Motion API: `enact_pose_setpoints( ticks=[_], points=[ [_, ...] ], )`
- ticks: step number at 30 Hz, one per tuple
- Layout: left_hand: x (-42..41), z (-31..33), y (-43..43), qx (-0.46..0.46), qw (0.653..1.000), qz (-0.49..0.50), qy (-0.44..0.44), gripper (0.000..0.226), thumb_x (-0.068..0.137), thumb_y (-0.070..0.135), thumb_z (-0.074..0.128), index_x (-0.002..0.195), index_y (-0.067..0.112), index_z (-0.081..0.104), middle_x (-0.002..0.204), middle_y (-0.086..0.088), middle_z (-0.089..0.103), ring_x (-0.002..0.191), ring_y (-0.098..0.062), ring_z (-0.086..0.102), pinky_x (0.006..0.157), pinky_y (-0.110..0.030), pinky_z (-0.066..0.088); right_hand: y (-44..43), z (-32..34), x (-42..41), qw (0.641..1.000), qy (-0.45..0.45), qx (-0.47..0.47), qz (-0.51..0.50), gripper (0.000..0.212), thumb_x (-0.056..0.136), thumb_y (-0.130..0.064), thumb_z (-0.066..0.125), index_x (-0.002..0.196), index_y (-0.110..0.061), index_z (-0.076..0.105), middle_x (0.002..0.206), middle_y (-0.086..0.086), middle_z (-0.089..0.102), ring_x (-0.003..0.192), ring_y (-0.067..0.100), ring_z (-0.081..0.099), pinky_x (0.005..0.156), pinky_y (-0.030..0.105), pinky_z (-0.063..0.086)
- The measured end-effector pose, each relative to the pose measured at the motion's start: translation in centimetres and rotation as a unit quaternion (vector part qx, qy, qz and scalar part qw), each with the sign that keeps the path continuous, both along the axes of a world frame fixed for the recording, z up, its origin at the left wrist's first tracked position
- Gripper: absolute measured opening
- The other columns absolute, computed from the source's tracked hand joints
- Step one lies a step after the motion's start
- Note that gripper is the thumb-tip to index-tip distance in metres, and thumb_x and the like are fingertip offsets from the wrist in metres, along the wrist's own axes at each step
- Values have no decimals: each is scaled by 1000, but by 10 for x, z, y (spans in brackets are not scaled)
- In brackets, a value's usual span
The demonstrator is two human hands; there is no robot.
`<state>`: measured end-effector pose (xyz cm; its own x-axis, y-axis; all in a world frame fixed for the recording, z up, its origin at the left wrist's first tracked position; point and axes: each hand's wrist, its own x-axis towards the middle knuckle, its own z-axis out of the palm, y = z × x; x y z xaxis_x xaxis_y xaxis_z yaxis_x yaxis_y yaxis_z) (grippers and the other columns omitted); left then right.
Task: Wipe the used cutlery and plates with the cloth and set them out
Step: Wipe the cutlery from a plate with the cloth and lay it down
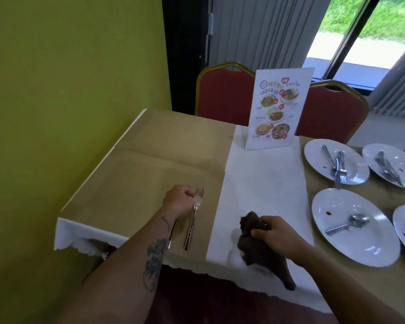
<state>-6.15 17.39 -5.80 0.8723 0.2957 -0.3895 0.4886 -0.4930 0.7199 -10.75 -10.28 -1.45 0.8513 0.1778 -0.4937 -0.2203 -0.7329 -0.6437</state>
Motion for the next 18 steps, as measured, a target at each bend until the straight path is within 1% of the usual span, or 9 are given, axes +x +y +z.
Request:
enact_pose_setpoints(
  ticks=[3,6,8,11,13,15,18],
  points=[
    [-6,-10,4,37,999,1,13,18,76,13,68,62,23,63,96,-2,76,92,-23,70,83,-28,54,-3,-2,-1,1000,1,4,-16,5,94,-23,66,94,-20,70,89,2,73,85,18,69,77,33,53],
    [-8,-15,6,55,998,0,19,17,77,16,71,64,24,64,100,-3,75,96,-26,68,78,-24,49,-6,-6,-2,999,16,6,-27,6,94,-23,66,95,-20,71,91,2,74,87,19,70,83,38,56],
    [-9,-17,6,65,998,4,14,18,79,17,72,64,24,65,99,-4,75,94,-27,67,74,-23,46,-9,-7,-4,999,22,6,-31,7,94,-23,66,97,-20,71,92,2,75,88,19,71,86,40,56],
    [-11,-21,6,73,997,4,9,10,78,17,72,70,23,68,96,-5,74,91,-27,67,73,-24,46,-9,-8,-6,999,29,9,-32,7,95,-23,65,99,-21,71,94,1,75,89,17,71,86,38,56],
    [-12,-23,7,82,997,3,3,13,78,18,73,69,23,65,94,-5,73,88,-26,67,72,-24,45,-8,-8,-6,999,29,11,-36,8,95,-23,65,99,-21,71,94,1,75,89,17,71,85,36,56],
    [-13,-24,9,100,995,3,-9,12,79,14,69,71,21,64,93,-5,72,83,-25,64,69,-25,43,-7,-7,-6,999,32,15,-40,8,95,-22,65,100,-21,71,95,1,75,90,17,71,83,34,55],
    [-15,-25,11,117,993,1,-22,8,81,14,67,73,17,66,86,-5,72,76,-24,63,66,-27,47,-5,-5,-7,998,39,22,-41,9,96,-22,65,102,-21,70,97,0,75,91,16,71,85,33,55]
  ],
)
